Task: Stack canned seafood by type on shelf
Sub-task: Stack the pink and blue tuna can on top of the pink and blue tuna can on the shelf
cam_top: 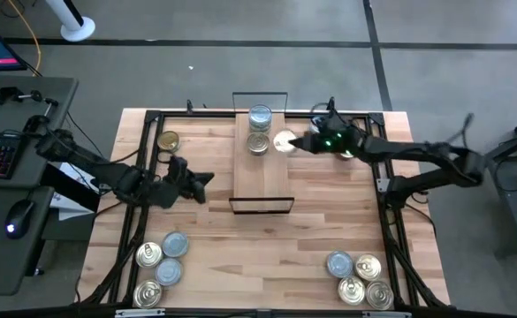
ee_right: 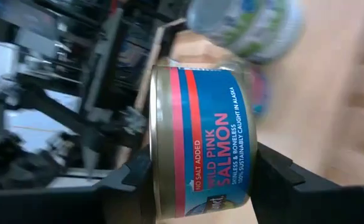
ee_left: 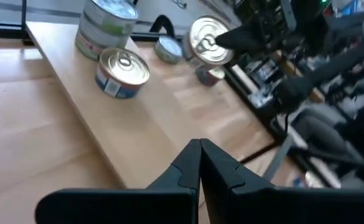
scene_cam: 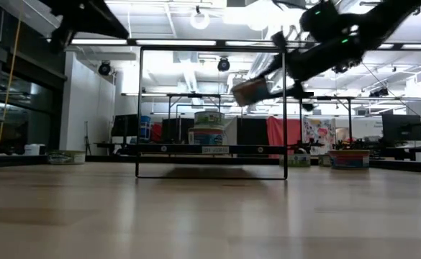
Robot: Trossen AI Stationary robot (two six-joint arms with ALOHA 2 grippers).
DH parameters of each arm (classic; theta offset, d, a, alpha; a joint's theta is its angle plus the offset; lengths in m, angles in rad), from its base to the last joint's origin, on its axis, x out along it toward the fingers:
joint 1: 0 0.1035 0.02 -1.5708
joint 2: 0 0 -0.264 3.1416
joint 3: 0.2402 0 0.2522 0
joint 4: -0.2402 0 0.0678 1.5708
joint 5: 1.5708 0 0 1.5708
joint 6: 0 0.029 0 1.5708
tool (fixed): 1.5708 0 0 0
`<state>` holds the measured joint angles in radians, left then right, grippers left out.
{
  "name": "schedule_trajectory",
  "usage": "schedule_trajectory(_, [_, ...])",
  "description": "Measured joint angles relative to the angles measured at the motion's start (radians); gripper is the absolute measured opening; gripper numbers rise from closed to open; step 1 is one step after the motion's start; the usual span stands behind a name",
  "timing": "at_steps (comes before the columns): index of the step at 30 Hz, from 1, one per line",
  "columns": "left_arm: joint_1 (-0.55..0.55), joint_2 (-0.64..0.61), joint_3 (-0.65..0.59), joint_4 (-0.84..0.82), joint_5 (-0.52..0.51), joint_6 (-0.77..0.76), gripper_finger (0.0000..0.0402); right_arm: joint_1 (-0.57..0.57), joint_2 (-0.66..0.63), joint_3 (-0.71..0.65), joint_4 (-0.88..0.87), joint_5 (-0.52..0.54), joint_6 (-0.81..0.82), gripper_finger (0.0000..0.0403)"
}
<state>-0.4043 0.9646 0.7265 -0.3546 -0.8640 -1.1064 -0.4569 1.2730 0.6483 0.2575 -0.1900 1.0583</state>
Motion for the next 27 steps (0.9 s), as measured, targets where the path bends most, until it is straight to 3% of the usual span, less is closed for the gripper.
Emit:
schedule_trajectory(6, [0.111, 0.0, 0.0, 0.047, 0.031, 0.035, 0.0, 0.001, 0.217, 0.145, 0.086, -0.028, 0.098, 0.0164])
schedule_trajectory(11, [0.194, 0.0, 0.0, 0.042, 0.104, 0.057, 0.0, 0.022, 0.322, 0.194, 0.121, 0.12, 0.227, 0.0164])
schedule_trajectory(15, [0.247, -0.002, 0.0, 0.038, 0.183, 0.142, 0.0, 0.051, 0.372, 0.217, 0.181, 0.157, 0.306, 0.0164])
schedule_trajectory(27, [0.409, -0.123, 0.0, -0.11, 0.377, 0.368, 0.0, 0.145, 0.45, 0.31, 0.063, 0.413, 0.427, 0.0164])
